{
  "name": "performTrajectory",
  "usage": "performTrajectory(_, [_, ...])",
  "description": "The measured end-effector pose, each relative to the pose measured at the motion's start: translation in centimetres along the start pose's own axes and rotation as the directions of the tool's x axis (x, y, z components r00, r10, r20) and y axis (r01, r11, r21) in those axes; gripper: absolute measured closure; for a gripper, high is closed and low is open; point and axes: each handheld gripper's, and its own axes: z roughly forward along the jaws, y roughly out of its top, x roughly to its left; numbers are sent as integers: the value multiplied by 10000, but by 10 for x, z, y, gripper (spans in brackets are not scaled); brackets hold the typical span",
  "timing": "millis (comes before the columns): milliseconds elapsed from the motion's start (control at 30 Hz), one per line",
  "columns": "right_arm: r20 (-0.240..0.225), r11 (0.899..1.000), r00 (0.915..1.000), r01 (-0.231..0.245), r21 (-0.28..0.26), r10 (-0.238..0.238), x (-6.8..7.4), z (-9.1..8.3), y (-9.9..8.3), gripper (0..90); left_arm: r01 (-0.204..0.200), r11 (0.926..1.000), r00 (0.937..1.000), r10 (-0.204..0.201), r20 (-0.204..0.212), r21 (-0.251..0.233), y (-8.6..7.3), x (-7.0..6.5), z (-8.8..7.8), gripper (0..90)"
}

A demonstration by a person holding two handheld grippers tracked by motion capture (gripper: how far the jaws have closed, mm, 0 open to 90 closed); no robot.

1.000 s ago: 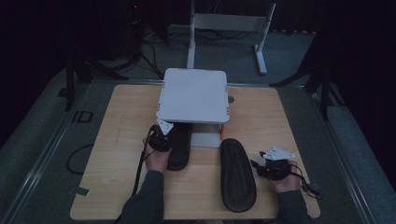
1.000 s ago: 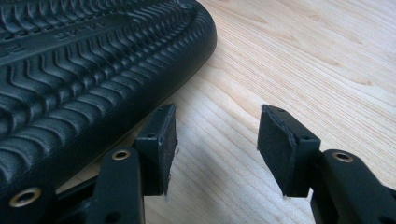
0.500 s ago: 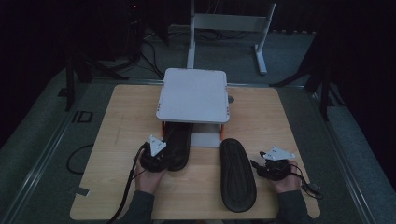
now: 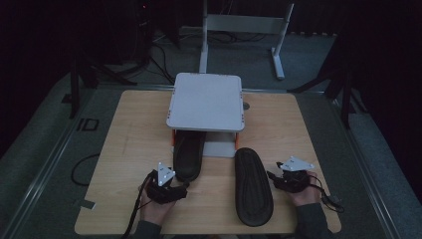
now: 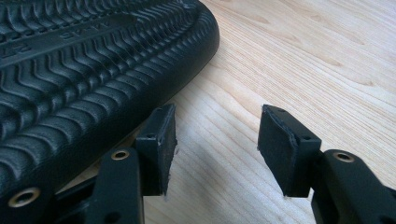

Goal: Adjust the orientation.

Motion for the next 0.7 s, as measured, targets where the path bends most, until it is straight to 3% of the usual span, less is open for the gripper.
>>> performTrajectory(233, [-122, 9996, 9998, 174, 206, -172, 5, -5, -4, 432, -100, 9998, 9999, 100, -47, 199, -8, -4, -4, 216])
performTrajectory(367, [-262, 9989, 9992, 306, 356, -296, 11, -14, -11, 403, -171, 9998, 9998, 169, 135, 136, -12, -13, -8, 229])
performTrajectory(467, [-381, 9982, 9980, 512, 319, -500, 18, -24, -18, 386, -422, 9991, 9975, 417, 563, 74, -14, -26, -12, 240])
performTrajectory(600, [-604, 9955, 9942, 912, 266, -895, 30, -33, -23, 366, -1101, 9939, 9859, 1100, 1263, -63, -13, -51, -12, 240])
performTrajectory(700, [-768, 9903, 9879, 1369, 248, -1346, 38, -37, -27, 340, -1773, 9841, 9682, 1762, 1777, -100, -11, -71, -9, 240])
